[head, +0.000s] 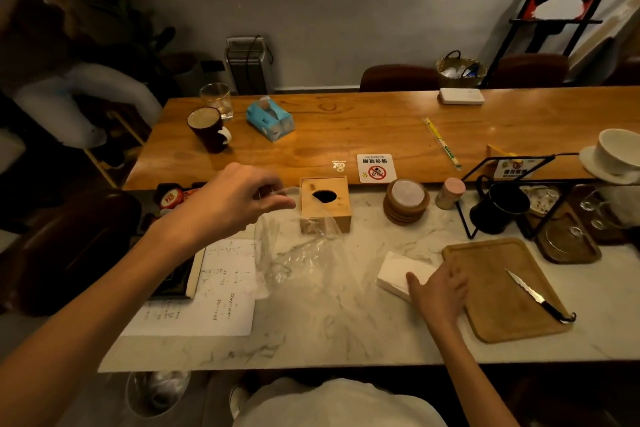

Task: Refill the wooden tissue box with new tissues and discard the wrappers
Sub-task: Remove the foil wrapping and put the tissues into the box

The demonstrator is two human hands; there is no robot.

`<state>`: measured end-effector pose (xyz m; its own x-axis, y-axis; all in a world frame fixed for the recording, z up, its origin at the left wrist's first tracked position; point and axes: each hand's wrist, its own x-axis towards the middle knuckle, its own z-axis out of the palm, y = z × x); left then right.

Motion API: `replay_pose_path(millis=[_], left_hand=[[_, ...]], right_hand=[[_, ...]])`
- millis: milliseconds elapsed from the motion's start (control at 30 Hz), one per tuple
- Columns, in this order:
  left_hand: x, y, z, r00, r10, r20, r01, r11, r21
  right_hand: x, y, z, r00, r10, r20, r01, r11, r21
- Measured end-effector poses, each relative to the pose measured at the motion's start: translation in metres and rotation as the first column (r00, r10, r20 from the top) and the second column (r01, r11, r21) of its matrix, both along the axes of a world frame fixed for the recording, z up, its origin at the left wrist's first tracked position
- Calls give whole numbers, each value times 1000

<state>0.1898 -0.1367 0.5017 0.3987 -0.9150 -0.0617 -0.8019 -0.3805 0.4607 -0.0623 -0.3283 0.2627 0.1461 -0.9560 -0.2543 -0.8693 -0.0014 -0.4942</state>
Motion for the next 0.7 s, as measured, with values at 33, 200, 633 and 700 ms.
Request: replay_pose_path(millis=[33,200,633,700], left_hand=[[1,1,0,1000,-5,-1,5,1000,7],[5,7,2,996,-76,-55,77,997,22],[29,107,-119,903,184,-387,-300,916,-266],[21,118,-141,918,100,-383,-181,967,-181]], right_hand=[[5,-2,10,987,128,96,-118,988,-100],[64,16,80,426,827,367,-820,524,-229],[112,15,77,375,707,600,-777,592,-212],[112,12,80,385,584,714,-748,651,-129]])
